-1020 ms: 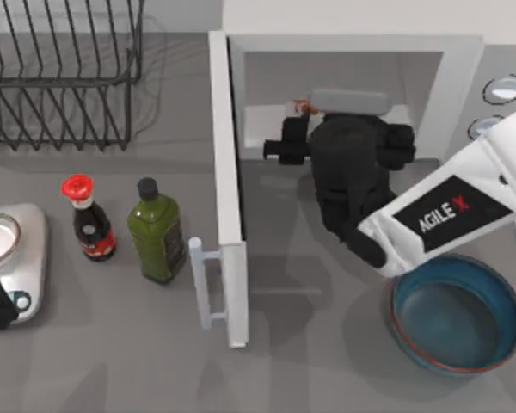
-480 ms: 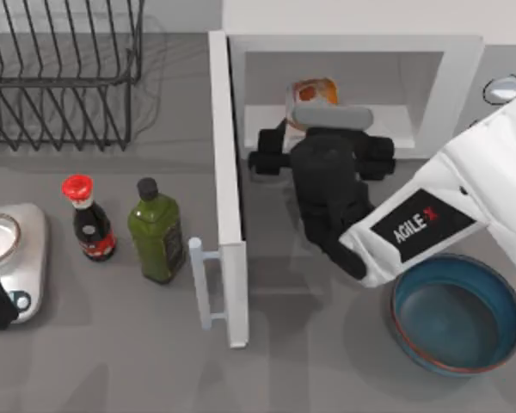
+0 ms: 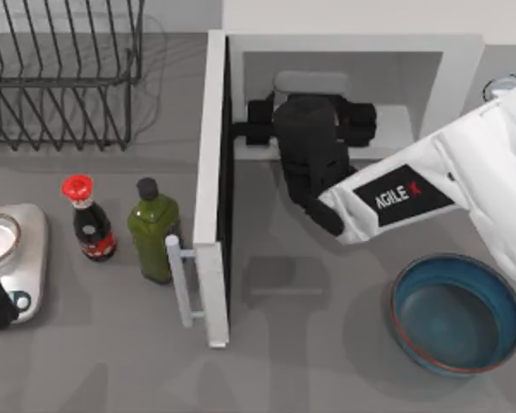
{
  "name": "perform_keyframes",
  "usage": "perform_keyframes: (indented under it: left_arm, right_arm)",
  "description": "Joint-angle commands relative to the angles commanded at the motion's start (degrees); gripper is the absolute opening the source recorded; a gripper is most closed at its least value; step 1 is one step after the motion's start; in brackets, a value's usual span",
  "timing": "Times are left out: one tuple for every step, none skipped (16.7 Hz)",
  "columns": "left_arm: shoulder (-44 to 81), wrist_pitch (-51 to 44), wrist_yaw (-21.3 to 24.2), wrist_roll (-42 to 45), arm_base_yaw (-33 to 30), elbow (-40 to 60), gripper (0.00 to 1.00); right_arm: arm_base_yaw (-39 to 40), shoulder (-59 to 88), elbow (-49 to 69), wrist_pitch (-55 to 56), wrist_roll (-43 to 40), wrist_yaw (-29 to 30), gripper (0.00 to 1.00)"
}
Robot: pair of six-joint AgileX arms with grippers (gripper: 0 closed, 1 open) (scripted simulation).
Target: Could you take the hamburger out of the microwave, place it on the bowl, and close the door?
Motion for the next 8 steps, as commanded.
perform_keyframes:
  left_arm:
    - [0.0,0.0,0.0,0.0,0.0,0.0,1.0]
    - [0.0,0.0,0.0,0.0,0.0,0.0,1.0]
    - [0.0,0.0,0.0,0.0,0.0,0.0,1.0]
    - [0.0,0.0,0.0,0.0,0.0,0.0,1.0]
    - [0.0,0.0,0.0,0.0,0.0,0.0,1.0]
    - [0.0,0.0,0.0,0.0,0.0,0.0,1.0]
    - [0.0,0.0,0.0,0.0,0.0,0.0,1.0]
    - [0.0,0.0,0.0,0.0,0.0,0.0,1.0]
  right_arm:
    - [-0.8,2.3,4.2,-2.0,-0.4,-0.8,1.0]
    - [-1.5,4.6,8.5,-3.9,-0.8,-1.6,1.0]
    - [-2.3,6.8,12.7,-5.9,-1.2,-2.3,1.0]
    - [-3.1,9.0,16.6,-7.9,-1.6,-3.1,1.0]
    - [-3.8,10.9,20.0,-9.7,-2.0,-3.9,1.0]
    - [-4.5,12.6,22.8,-11.4,-2.3,-4.5,1.0]
    - [-5.1,14.0,25.0,-12.8,-2.6,-5.1,1.0]
    - [-5.5,15.1,26.6,-14.0,-2.9,-5.6,1.0]
